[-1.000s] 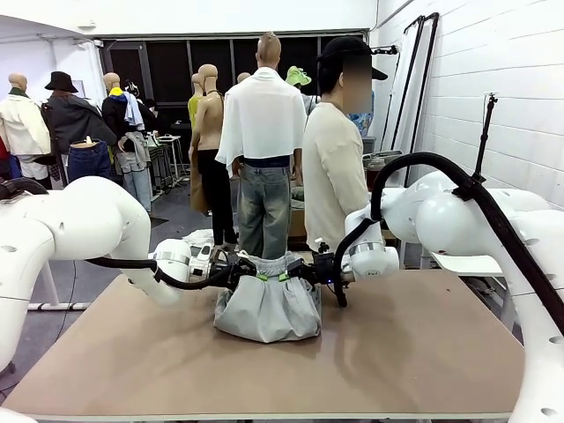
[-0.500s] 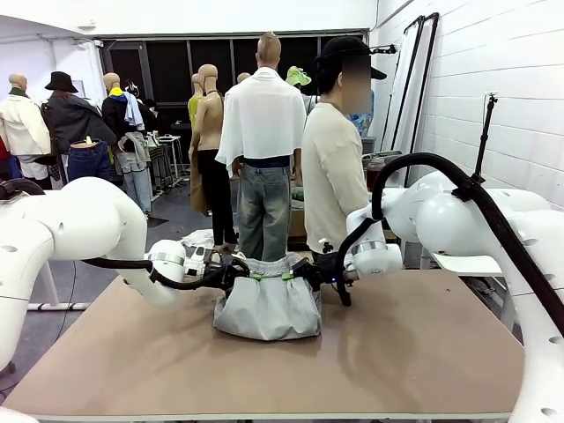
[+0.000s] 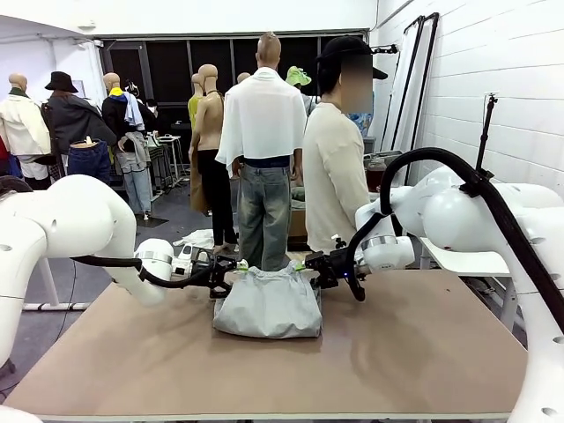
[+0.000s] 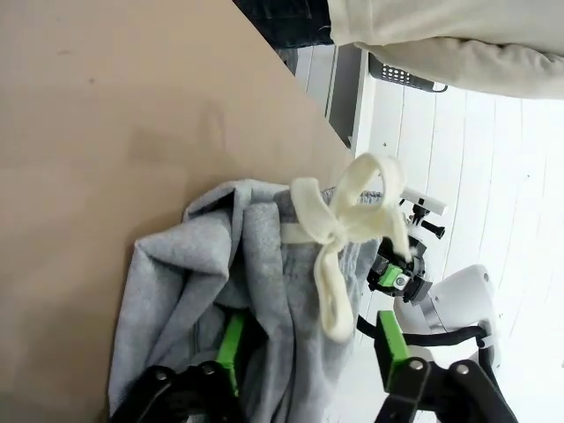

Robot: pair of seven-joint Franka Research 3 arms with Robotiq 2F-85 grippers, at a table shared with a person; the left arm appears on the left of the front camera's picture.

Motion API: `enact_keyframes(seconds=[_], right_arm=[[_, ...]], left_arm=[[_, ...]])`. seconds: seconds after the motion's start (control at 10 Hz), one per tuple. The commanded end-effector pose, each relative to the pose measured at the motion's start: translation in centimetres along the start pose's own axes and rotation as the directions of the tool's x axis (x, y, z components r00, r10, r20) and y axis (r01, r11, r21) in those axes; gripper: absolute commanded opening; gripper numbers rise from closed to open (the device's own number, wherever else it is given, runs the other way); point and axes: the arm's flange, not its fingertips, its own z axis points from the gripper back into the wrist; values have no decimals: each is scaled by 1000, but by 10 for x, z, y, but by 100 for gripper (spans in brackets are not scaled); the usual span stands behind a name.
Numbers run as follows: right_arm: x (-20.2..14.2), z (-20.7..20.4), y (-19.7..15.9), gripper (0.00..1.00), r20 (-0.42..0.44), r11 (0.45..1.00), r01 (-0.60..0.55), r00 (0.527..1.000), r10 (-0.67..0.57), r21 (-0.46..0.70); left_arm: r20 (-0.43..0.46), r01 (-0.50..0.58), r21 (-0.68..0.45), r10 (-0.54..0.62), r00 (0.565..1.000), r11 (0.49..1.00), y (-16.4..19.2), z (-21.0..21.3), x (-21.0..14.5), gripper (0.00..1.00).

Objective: Fold the training pants.
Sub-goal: Fold the Training pants in half.

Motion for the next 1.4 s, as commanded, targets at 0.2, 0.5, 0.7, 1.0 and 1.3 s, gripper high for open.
enact_keyframes(seconds=[0.2,0.5,0.7,1.0,1.3], right_arm=[[-5,30,7,100,19,998,23,1000,-22,-51],[-5,35,12,100,29,998,5,1000,-3,-59],[0,34,8,100,36,1000,6,999,-5,-28],[0,34,8,100,36,1000,6,999,-5,-28],[0,34,8,100,36,1000,6,999,-5,-28]], left_arm=[[87,0,8,0,996,1000,1,48,-31,100],[111,45,9,-45,993,999,-12,65,-41,100],[76,8,18,-9,997,1000,-7,65,-31,100],[76,8,18,-9,997,1000,-7,65,-31,100],[76,8,18,-9,997,1000,-7,65,-31,100]])
